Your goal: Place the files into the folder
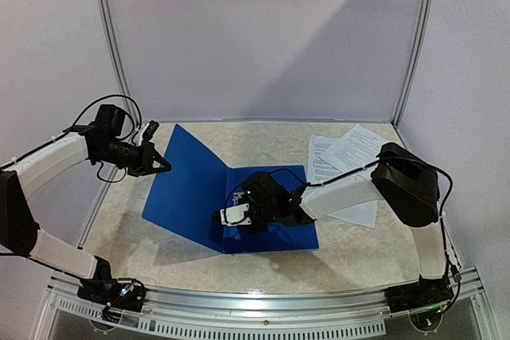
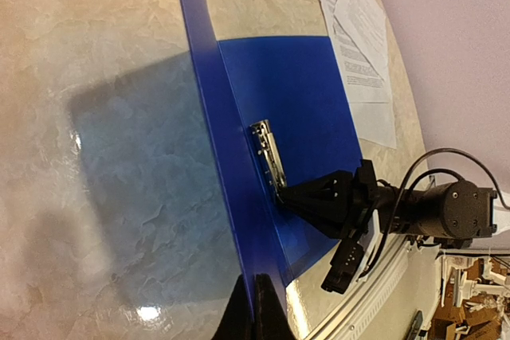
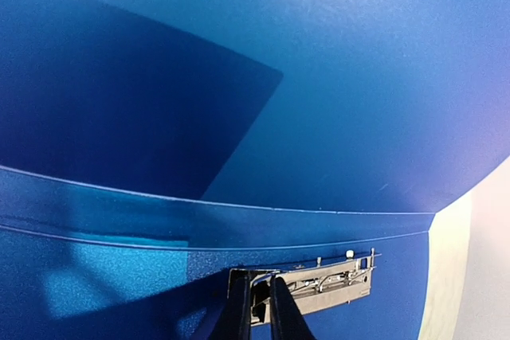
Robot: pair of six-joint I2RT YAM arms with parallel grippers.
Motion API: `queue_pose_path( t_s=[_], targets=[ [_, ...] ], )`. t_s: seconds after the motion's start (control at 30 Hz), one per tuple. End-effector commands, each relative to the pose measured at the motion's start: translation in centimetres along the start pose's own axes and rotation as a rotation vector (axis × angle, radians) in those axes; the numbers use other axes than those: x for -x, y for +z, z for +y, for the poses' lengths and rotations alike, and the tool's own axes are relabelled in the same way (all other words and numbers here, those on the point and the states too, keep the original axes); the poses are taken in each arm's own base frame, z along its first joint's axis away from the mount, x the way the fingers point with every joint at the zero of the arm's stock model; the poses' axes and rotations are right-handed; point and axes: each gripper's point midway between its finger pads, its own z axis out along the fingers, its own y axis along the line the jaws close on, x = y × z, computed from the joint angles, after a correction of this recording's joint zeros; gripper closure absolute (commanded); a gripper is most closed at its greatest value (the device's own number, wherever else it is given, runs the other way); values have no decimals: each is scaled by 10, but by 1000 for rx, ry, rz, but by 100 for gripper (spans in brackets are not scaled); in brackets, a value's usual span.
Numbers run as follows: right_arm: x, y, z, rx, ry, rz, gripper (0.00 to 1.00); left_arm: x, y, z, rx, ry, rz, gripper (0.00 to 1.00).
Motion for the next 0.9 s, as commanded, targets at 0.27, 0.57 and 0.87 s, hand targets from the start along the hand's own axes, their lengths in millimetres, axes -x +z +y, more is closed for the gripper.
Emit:
queue_pose_path(
  t_s=[0.27, 0.57, 0.87],
  targets=[
    [-37, 13, 23, 77, -72, 130, 96, 2, -6, 0, -1, 21, -23, 100],
    [-51, 18, 46, 134, -172, 191, 98, 3, -6, 0, 1, 21, -23, 100],
    [-83, 16, 76, 210, -183, 277, 100, 3, -7, -1, 0, 27, -23, 100]
  ],
)
